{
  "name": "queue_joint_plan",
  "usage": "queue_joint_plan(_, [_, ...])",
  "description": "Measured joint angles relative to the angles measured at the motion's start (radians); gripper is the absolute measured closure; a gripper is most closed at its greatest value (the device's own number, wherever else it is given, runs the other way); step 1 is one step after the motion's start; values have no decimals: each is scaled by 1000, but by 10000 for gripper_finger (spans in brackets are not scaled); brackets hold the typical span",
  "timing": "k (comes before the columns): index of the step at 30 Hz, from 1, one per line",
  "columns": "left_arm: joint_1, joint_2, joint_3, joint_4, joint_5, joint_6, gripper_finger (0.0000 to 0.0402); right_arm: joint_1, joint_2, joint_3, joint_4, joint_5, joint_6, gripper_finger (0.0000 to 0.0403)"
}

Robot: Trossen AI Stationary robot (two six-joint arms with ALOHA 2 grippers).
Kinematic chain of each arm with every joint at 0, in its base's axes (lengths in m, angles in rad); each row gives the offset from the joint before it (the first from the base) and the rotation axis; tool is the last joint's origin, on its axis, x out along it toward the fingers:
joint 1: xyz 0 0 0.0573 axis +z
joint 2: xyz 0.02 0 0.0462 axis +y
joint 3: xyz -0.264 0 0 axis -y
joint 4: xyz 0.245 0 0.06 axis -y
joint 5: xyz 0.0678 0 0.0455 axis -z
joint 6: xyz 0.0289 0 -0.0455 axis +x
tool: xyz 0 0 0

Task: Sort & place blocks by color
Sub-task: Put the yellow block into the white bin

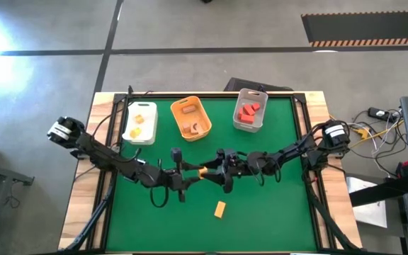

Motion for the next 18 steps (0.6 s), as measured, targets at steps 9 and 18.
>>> queue_joint_plan(9, [0,-43,-1,-253,-28,-104,281,-46,-29,0,-204,-3,21,131])
queue_joint_plan(18, [28,-177,-1,-641,-59,-261,281,-73,-90,-1,-450,49,63,150])
